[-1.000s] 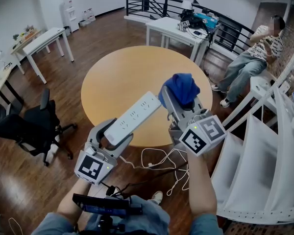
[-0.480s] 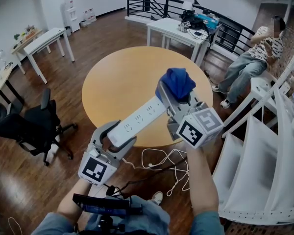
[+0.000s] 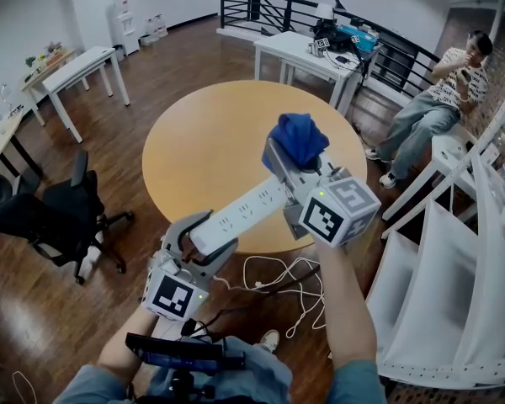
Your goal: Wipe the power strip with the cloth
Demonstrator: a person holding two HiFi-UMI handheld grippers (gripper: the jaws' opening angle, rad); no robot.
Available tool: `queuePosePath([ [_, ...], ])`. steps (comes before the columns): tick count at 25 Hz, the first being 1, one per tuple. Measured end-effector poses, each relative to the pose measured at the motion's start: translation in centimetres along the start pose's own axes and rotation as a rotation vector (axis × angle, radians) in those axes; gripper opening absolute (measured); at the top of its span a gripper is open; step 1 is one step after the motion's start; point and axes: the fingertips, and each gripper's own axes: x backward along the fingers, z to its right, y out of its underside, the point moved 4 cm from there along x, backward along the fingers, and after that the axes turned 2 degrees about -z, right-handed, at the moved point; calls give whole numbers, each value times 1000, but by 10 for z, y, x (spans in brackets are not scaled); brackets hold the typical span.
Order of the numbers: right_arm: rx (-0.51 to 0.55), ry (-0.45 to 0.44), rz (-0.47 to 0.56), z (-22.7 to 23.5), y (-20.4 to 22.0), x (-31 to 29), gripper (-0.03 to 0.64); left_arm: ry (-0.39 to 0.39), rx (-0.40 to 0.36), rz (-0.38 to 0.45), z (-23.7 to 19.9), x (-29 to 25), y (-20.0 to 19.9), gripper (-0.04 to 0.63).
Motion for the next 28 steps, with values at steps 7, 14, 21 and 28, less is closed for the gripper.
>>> queuePosePath([
  [7,1,-21,-11,-14,1,-8,61,-16,-12,-30,-1,-6,6,284],
  [14,1,-79,-21,-36,8,-20,61,-35,-23,-55,-3,-11,9,284],
  [21,24,-146,-49,-69,19,-34,61,-52,-28,-71,-7,-15,9,282],
  [28,28,-200,-54,-97,28,-38,61,-65,-49,-69,-9,-18,7,283],
])
